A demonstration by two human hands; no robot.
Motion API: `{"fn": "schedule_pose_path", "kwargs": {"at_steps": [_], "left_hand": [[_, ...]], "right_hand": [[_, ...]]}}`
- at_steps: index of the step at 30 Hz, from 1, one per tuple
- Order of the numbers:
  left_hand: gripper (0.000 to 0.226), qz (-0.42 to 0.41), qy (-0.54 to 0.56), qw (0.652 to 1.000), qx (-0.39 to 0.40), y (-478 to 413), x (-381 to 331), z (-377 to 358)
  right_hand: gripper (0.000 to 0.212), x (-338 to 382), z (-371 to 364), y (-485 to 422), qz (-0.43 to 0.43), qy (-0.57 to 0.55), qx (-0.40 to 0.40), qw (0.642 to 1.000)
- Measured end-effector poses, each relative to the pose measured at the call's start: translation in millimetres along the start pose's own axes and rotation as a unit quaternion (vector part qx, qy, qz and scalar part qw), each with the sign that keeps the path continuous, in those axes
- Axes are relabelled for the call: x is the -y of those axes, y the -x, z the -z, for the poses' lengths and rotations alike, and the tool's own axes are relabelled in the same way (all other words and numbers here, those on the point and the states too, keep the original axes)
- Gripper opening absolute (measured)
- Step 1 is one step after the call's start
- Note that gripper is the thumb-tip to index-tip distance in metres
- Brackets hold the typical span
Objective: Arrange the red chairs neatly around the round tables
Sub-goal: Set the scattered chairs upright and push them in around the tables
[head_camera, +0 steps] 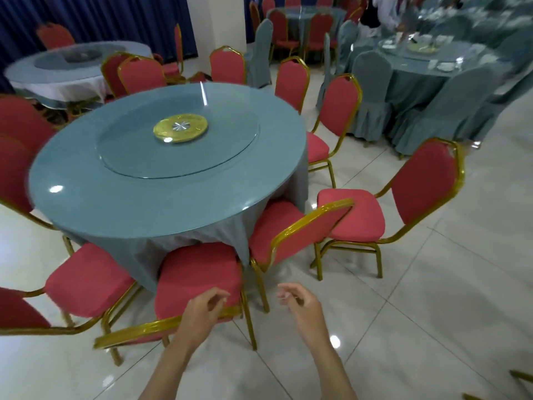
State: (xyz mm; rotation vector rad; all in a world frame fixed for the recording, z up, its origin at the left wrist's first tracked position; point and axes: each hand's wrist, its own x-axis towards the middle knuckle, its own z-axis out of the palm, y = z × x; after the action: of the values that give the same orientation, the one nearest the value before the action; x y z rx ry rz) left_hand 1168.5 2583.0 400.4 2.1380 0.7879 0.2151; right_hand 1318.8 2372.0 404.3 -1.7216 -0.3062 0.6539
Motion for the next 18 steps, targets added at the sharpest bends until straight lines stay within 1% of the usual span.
{"fn": "schedule_pose_path", "kwargs": {"at_steps": [1, 6, 9, 14, 18], "left_hand": [[0.022, -0.010, 0.008, 1.000, 0.001, -6.2, -16.2, -11.4], [0.022, -0.055, 0.045, 0.997, 0.030, -37.9, -77.7, -41.9], [0.022, -0.060, 0.070, 0.995, 0.032, -69.0, -108.0, -59.1], [0.028, -0.072, 0.091, 0.993, 0.032, -134.9, -140.5, -94.4], [0.033, -0.075, 0.124, 0.989, 0.027, -198.5, -159.6, -122.9]], "right_hand": [[0.022, 1.0, 18.3, -4.8, 0.001, -0.004, -0.011, 1.000], [0.022, 7.3, 64.1, -26.1, -0.007, -0.032, -0.054, 0.998], [0.021, 12.7, 84.9, -47.6, -0.013, -0.040, -0.063, 0.997], [0.017, 11.2, 117.9, -90.8, -0.031, -0.014, -0.053, 0.998], [0.018, 24.2, 151.0, -140.2, -0.048, 0.042, -0.047, 0.997]]}}
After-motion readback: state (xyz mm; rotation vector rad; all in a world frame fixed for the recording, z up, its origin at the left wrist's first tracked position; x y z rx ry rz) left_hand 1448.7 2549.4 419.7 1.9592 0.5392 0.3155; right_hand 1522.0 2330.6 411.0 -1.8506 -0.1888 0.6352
